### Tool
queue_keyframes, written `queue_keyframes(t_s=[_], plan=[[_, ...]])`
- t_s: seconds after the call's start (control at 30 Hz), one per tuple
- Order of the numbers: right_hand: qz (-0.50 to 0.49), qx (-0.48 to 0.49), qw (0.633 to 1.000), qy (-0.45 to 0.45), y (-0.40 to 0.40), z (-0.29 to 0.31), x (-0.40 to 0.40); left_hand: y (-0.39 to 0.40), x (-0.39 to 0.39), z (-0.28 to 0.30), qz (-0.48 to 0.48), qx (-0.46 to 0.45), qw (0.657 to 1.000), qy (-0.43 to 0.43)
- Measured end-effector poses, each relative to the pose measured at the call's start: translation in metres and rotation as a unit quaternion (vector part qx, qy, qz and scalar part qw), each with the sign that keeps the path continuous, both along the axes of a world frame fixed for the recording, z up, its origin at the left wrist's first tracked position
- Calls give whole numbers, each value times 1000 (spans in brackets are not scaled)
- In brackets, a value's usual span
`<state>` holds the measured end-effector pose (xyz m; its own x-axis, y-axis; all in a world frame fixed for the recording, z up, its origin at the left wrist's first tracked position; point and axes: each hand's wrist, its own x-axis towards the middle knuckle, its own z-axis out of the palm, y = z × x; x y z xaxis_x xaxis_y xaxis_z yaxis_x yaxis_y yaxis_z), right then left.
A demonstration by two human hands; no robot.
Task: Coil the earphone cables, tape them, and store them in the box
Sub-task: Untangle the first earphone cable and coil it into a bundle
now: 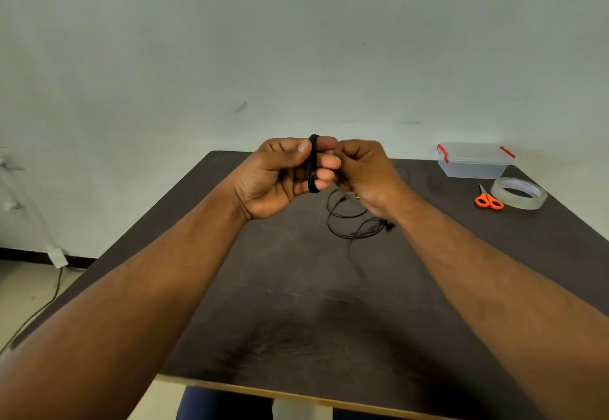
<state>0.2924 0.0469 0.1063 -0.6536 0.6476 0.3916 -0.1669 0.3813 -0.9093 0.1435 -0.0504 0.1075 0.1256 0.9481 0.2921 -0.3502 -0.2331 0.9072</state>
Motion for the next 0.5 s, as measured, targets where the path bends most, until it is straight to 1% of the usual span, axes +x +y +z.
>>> queue_keyframes(t_s=[0.13,0.23,0.37,0.43,0.5], plan=[[19,-7,999,-42,-16,-16,-6,-2,1,3,71,23,996,-58],[49,21,996,-73,-24,-24,-5,-2,-1,8,111,37,990,-75],[52,9,995,-89,-30,-26,1,3,-11,6,186,51,976,-106],[34,3,994,-107,-30,-25,6,5,-16,3,224,56,968,-99],[10,38,990,-137,-29,-20,10,7,-17,-1,253,50,965,-47]])
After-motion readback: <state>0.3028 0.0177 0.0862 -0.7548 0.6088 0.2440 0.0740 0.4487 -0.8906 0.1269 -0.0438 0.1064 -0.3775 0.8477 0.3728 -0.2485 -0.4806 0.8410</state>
